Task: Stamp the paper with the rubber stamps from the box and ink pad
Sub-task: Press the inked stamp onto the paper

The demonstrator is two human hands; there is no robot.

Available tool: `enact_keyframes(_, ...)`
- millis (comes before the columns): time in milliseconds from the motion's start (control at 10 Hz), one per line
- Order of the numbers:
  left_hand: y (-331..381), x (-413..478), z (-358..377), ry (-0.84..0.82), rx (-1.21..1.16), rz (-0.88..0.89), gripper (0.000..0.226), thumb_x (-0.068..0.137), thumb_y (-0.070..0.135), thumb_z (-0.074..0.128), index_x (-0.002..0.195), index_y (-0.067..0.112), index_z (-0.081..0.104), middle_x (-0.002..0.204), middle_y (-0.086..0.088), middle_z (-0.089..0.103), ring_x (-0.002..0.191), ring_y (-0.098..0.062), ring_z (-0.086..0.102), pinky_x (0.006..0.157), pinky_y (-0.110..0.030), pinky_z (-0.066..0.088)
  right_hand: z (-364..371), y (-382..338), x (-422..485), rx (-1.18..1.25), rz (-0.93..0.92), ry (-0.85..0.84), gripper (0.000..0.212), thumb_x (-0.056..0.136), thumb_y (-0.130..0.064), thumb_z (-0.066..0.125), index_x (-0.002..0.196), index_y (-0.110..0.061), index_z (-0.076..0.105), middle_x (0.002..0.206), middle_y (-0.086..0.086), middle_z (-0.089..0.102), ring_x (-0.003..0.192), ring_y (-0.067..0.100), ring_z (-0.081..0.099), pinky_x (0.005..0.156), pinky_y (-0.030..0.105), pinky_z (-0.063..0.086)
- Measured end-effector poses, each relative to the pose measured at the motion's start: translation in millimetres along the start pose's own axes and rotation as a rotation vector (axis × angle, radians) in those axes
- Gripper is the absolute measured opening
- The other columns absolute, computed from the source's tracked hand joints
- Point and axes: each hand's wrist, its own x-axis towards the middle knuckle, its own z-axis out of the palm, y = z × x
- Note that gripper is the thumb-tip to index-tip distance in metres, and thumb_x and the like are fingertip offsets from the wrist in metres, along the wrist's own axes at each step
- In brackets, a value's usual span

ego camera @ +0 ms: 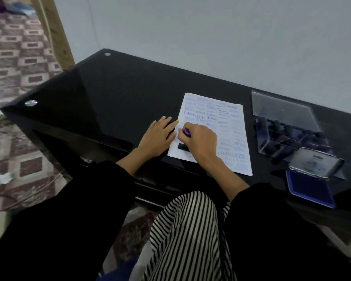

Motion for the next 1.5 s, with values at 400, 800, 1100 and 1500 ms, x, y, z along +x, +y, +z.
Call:
enact_keyframes(400,4.1,-2.1,-0.5,-0.027,0.063,-0.009,0.046,0.101,0.032,0.027,0.146,0.022,0.027,0.156,-0.008,0.019,0.146,-0.021,0.010,0.119,-0.038,0.008,10.8,-2.0,-17.1,0.141,-0.111,0.102,0.028,0.090,-0.016,0.051,0.069,-0.015,0.033,0.061,-0.003,0.038,0.061,0.015,0.035,0.045,0.020,0.016)
enact_keyframes(800,3.8,-2.7,-0.3,-0.020,0.048,-0.013,0.046,0.101,0.029,0.029,0.146,0.022,0.028,0.156,-0.008,0.018,0.147,-0.021,0.009,0.119,-0.037,0.006,27.7,-4.1,-33.7,0.007,-0.213,0.401,0.024,0.085,-0.016,0.046,0.062,-0.010,0.048,0.058,0.001,0.043,0.060,0.009,0.030,0.044,0.016,0.012)
enact_keyframes(1100,2.8,-2.5,0.4,-0.014,0.043,-0.007,0.045,0.101,0.031,0.027,0.145,0.021,0.030,0.156,-0.008,0.020,0.146,-0.022,0.010,0.119,-0.037,0.007,15.4,-1.1,-10.8,0.228,-0.095,0.078,0.036,0.088,-0.013,0.050,0.062,-0.022,0.028,0.056,-0.006,0.030,0.057,0.013,0.031,0.046,0.020,0.017)
enact_keyframes(1500,3.5,-3.0,0.3,0.002,0.030,-0.003,0.044,0.101,0.031,0.029,0.144,0.021,0.033,0.155,-0.009,0.022,0.146,-0.022,0.011,0.119,-0.038,0.008,10.4,2.5,8.6,0.252,-0.004,-0.052,0.044,0.092,-0.020,0.046,0.056,-0.025,0.021,0.049,-0.004,0.030,0.046,0.010,0.027,0.045,0.024,0.020)
